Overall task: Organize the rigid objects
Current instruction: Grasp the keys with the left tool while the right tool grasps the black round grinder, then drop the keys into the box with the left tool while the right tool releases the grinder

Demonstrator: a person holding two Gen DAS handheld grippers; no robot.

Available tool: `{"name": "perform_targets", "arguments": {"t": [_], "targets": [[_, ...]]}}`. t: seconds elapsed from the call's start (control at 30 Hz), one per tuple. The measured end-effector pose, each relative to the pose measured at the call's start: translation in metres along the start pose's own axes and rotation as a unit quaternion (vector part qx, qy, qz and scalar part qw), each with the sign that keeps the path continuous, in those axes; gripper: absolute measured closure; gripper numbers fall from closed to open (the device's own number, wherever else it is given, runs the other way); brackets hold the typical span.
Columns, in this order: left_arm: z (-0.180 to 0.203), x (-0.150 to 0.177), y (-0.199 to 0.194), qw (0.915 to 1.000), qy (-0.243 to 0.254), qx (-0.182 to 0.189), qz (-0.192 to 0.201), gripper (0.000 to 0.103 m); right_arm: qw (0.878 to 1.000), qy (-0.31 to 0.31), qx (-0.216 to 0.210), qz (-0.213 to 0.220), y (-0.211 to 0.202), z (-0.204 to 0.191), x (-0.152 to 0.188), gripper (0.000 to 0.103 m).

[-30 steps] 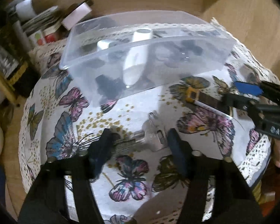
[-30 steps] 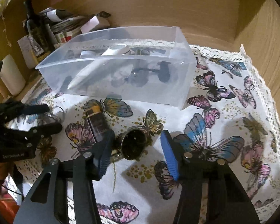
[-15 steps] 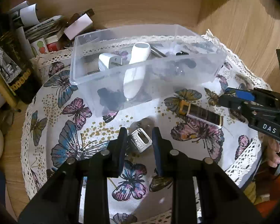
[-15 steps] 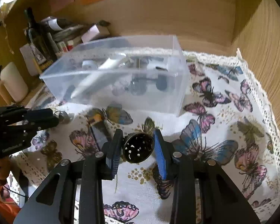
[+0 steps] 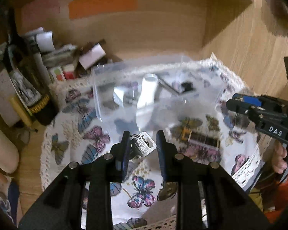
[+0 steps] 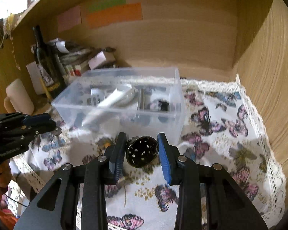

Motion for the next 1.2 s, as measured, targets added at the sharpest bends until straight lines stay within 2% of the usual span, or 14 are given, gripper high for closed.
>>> {"name": "perform_targets", "arguments": {"t": [0.27,0.4,0.5,0.67,0.8,0.87,0.9,1.0,1.2], "targets": [[-0.006,-0.057,-0.037,0.9975,-0.011,0.006,0.070,0.076,0.998,-0.013,0.004,0.065,-0.020,0.000,-0.052,0.072],[-0.008,-0.087,-0.049,0.9946,-0.010,0.004,0.103,0.076,0.996,-0.017,0.001,0.086,-0.022,-0.001,-0.073,0.072],[-0.011,-0.102,-0.049,0.9935,-0.012,0.009,0.113,0.076,0.996,-0.017,-0.008,0.087,-0.014,-0.001,-0.085,0.072],[-0.017,-0.108,-0.023,0.9950,-0.020,0.006,0.097,0.076,0.997,-0.025,-0.025,0.062,0.018,-0.013,-0.091,0.072],[-0.023,-0.099,0.015,0.9980,-0.028,0.006,0.056,0.077,0.998,-0.035,-0.028,0.032,0.049,-0.022,-0.088,0.072],[-0.025,-0.094,0.030,0.9989,-0.028,0.008,0.038,0.098,0.999,-0.039,-0.030,0.012,0.066,-0.026,-0.085,0.072],[-0.026,-0.090,0.039,0.9993,-0.027,0.009,0.023,0.101,0.999,-0.041,-0.031,0.002,0.074,-0.028,-0.082,0.072],[-0.026,-0.081,0.057,0.9995,-0.028,0.015,-0.001,0.101,0.998,-0.045,-0.037,-0.028,0.095,-0.032,-0.074,0.072],[-0.026,-0.073,0.065,0.9994,-0.024,0.019,-0.017,0.100,0.996,-0.056,-0.035,-0.053,0.108,-0.035,-0.064,0.071]]}}
Point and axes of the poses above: each gripper's, at about its wrist camera, not at the fingertips, and y roughly the way its jaws point, z to its right, x to its underside, the point moved 9 cm from there along y, roughly the way its jaws point, and after that the axes turned 3 degrees about -y, right-handed, at the moved point
